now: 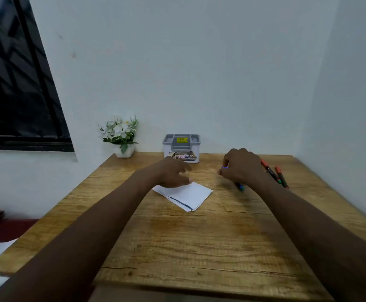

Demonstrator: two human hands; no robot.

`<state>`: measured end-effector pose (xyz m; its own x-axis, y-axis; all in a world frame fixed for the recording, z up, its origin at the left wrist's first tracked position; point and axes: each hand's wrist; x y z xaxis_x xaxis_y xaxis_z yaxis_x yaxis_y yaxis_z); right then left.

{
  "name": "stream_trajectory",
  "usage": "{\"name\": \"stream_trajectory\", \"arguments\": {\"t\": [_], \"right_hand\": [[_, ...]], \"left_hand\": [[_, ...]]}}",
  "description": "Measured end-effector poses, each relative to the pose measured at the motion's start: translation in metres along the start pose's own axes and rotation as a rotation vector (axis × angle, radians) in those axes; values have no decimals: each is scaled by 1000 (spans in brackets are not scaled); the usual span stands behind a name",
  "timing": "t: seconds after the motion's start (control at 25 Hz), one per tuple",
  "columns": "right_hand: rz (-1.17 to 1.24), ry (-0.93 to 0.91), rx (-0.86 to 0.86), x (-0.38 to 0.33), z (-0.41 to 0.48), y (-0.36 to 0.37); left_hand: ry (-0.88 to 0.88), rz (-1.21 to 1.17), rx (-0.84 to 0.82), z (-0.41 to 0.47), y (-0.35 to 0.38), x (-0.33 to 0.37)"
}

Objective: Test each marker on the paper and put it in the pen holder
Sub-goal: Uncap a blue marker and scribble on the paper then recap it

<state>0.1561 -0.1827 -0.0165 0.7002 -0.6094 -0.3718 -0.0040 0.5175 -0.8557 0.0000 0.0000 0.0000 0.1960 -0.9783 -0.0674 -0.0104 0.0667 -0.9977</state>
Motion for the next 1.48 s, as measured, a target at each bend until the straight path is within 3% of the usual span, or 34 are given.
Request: {"name": "stream_trajectory", "arguments": {"t": [0.24,0.52,0.6,0.72,1.0,1.08,1.24,1.36,1.48], "right_hand": [[-106,89,-68,1,-2,7],[-12,145,-117,5,2,6],[28,160,-54,10,3,6],[-48,165,43,25,3,7],[-113,183,-24,27,3,5],[-28,173,2,27,3,6],[137,63,-99,26,9,1],[341,-92,-150,9,5,0],[828,-57,-128,-10,-4,-6]], "left_hand": [[67,118,-78,11,15,-1],[-25,158,71,19,21,20],[-39,182,94,21,22,28],[-61,153,92,24,22,36],[-46,74,120,36,29,50],[-47,41,176,37,33,53],[-160,-197,585,34,32,44],[-42,-303,572,36,32,27],[35,-255,578,33,43,15]]}}
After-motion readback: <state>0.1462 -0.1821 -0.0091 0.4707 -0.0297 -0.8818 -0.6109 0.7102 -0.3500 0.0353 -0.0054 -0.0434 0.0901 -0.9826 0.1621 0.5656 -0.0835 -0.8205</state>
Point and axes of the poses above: each hand's wrist, its own z-axis towards the middle knuckle, its own y-axis out of the palm, x = y × z, and after that the axes turned 15 degrees about z, right-handed
